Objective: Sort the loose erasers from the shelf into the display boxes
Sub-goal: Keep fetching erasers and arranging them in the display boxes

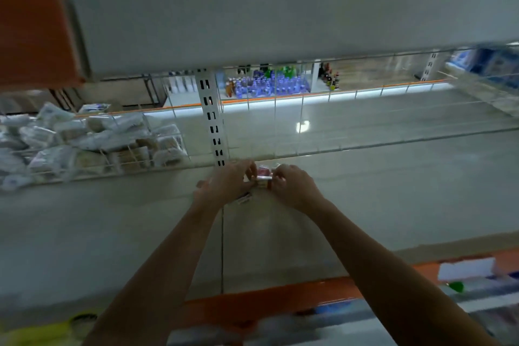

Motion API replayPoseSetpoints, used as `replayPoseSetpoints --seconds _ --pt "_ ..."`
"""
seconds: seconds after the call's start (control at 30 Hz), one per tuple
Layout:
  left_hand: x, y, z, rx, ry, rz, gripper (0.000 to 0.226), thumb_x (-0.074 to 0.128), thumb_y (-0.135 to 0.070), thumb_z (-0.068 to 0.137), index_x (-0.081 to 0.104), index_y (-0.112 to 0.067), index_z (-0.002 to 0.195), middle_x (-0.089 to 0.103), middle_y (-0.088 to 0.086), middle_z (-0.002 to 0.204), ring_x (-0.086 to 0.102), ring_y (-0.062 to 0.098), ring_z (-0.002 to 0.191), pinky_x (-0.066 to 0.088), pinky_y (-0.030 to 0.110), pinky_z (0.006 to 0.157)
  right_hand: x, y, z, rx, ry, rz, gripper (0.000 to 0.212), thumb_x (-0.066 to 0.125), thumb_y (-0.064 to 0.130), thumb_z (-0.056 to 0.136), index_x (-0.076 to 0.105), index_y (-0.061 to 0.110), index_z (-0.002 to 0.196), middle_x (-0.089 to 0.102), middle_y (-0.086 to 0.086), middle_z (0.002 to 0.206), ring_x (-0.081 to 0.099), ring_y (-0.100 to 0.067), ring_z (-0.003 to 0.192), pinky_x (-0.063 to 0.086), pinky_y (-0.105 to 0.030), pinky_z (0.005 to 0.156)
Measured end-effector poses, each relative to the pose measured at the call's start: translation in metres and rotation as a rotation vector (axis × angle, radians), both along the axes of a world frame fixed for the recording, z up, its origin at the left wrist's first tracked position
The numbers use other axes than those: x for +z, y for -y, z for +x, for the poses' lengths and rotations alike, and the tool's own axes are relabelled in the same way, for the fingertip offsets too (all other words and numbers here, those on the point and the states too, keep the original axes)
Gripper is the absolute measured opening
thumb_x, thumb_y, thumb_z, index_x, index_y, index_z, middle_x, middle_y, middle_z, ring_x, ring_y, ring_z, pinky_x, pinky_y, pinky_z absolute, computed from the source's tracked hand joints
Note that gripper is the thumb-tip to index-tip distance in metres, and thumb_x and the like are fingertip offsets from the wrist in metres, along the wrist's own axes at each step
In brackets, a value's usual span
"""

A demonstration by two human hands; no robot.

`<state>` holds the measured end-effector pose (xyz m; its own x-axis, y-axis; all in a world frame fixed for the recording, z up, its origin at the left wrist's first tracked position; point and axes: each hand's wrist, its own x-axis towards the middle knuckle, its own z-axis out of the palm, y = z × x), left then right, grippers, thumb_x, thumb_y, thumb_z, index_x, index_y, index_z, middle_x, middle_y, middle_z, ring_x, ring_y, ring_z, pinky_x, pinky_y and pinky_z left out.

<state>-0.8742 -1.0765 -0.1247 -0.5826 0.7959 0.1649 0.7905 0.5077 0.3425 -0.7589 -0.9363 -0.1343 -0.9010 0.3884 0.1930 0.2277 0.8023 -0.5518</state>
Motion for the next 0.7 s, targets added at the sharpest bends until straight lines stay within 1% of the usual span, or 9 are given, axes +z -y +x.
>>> replayPoseSetpoints --seconds 0.1,0.2,0.27,0.37,0.4,0.47,0.53,0.57,0.7 --pt "0.004 0.005 0.017 0.009 0.059 0.154 0.015 0.068 -0.025 0.085 0.06 -0.022 0.098 0.059 -0.014 0.086 0.054 -0.004 0.069 0.038 0.008 0.056 0.009 -0.007 0.015 0.017 -0.07 -0.204 0.024 0.057 0.019 0.09 0.062 0.01 0.112 0.065 -0.005 0.107 0.06 -0.015 0.09 0.046 -0.02 0.074" --pt "0.009 0.017 0.036 0.002 0.17 0.342 0.018 0.066 -0.016 0.087 0.063 -0.025 0.103 0.059 -0.018 0.08 0.056 -0.012 0.072 0.04 0.003 0.06 0.019 -0.012 0.034 0.034 -0.153 -0.485 0.012 0.054 0.012 0.091 0.062 0.018 0.098 0.067 -0.003 0.098 0.064 -0.012 0.076 0.05 -0.016 0.063" --pt "0.013 0.025 0.049 0.044 0.234 0.413 0.022 0.064 -0.016 0.088 0.064 -0.033 0.103 0.06 -0.018 0.081 0.056 -0.013 0.073 0.04 0.002 0.06 0.026 -0.011 0.045 0.078 -0.198 -0.671 0.021 0.048 0.007 0.093 0.061 0.023 0.089 0.067 -0.003 0.092 0.065 -0.01 0.07 0.052 -0.018 0.059" --pt "0.014 0.038 0.064 0.062 0.344 0.492 0.024 0.061 -0.01 0.089 0.067 -0.031 0.1 0.063 -0.009 0.086 0.059 -0.007 0.07 0.044 0.008 0.057 0.032 -0.004 0.056 0.155 -0.182 -0.854 0.023 0.044 0.007 0.095 0.063 0.02 0.095 0.065 -0.004 0.089 0.065 -0.008 0.068 0.052 -0.018 0.06" --pt "0.014 0.043 0.069 0.077 0.409 0.518 0.025 0.06 -0.009 0.09 0.068 -0.031 0.098 0.064 -0.006 0.089 0.061 -0.003 0.07 0.047 0.011 0.056 0.033 -0.001 0.058 0.183 -0.175 -0.913 0.021 0.045 0.007 0.096 0.063 0.016 0.099 0.065 -0.006 0.09 0.065 -0.009 0.069 0.053 -0.019 0.061" --pt "0.014 0.055 0.079 0.133 0.62 0.628 0.024 0.061 -0.006 0.088 0.069 -0.028 0.095 0.064 0.002 0.094 0.064 0.005 0.07 0.053 0.02 0.06 0.034 0.005 0.059 0.244 -0.159 -1.02 0.018 0.049 0.006 0.093 0.063 0.011 0.103 0.065 -0.01 0.093 0.065 -0.012 0.072 0.053 -0.02 0.064" --pt "0.015 0.068 0.089 0.193 0.817 0.749 0.019 0.063 -0.008 0.084 0.071 -0.022 0.094 0.066 0.006 0.096 0.069 0.014 0.075 0.055 0.022 0.064 0.034 0.013 0.059 0.326 -0.125 -1.052 0.019 0.056 0.004 0.088 0.063 0.012 0.104 0.065 -0.009 0.095 0.066 -0.013 0.078 0.053 -0.02 0.068" --pt "0.015 0.075 0.093 0.231 0.875 0.786 0.018 0.064 -0.008 0.083 0.072 -0.021 0.093 0.068 0.006 0.096 0.07 0.017 0.077 0.055 0.021 0.066 0.033 0.018 0.059 0.369 -0.106 -1.038 0.023 0.059 0.003 0.086 0.062 0.014 0.105 0.065 -0.008 0.097 0.066 -0.012 0.08 0.053 -0.02 0.069" --pt "0.016 0.11 0.104 0.329 0.972 0.84 0.02 0.064 -0.003 0.084 0.071 -0.017 0.097 0.074 0.002 0.09 0.071 0.02 0.081 0.054 0.02 0.069 0.031 0.047 0.054 0.495 -0.079 -0.964 0.032 0.063 0.0 0.082 0.06 0.017 0.108 0.063 -0.002 0.1 0.064 -0.005 0.086 0.052 -0.018 0.071"
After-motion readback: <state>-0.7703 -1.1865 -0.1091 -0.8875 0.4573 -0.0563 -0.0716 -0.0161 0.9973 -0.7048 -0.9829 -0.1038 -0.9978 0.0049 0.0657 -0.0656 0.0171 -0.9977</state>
